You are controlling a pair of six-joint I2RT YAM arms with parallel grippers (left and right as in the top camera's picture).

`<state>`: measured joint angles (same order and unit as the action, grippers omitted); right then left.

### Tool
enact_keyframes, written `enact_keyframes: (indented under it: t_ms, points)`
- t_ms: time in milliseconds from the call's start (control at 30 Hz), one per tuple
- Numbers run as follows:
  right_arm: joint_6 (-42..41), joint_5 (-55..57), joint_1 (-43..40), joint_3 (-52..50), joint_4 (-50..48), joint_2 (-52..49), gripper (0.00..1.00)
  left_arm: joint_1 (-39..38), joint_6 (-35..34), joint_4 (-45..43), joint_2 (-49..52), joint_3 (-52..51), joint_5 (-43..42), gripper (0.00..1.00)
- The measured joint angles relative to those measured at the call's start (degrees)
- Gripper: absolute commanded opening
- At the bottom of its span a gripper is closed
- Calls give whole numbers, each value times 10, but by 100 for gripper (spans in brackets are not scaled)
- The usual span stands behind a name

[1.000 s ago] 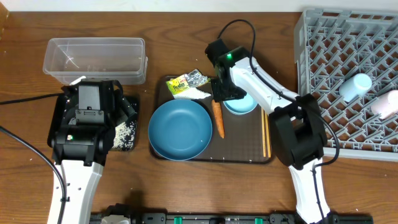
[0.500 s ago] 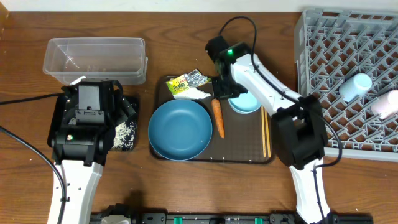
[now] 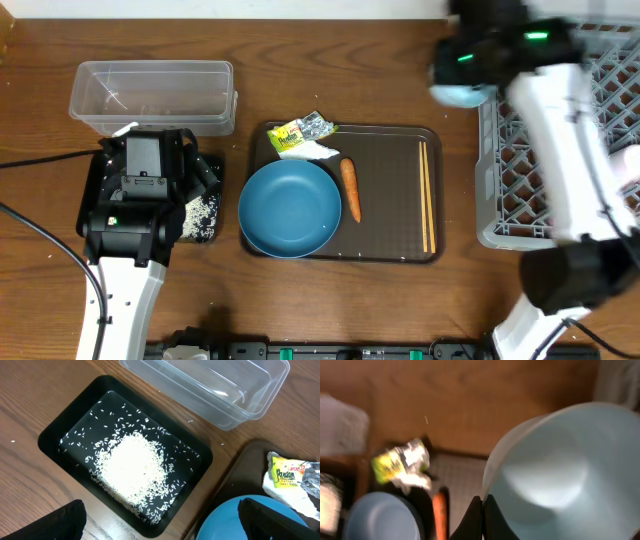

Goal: Sort waste into correct bins and load items into the dishwasher rack
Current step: 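Carry the light-blue saucer with the right gripper into the dish rack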

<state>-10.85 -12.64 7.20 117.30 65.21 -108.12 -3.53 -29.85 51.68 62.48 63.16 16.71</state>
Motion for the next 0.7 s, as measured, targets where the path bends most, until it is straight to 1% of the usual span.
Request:
enact_keyframes:
  t_ms: [133,267,367,500,600,700]
  points:
    - [39,-107,-113,0,-58,7,1,0,0,0,0,0,0,100]
    - [73,-250,-238,-1,-137,-3,1,0,0,0,0,0,0,100]
    - [94,-337,-306,-1,-188,-20,1,0,0,0,0,0,0,100]
    - [111,-436,-358,-1,-236,-56,1,0,0,0,0,0,0,100]
    - [116,-485,-379,-1,-260,-91,1,0,0,0,0,0,0,100]
    - [120,-544,-396,-1,-309,-135,1,0,0,0,0,0,0,100]
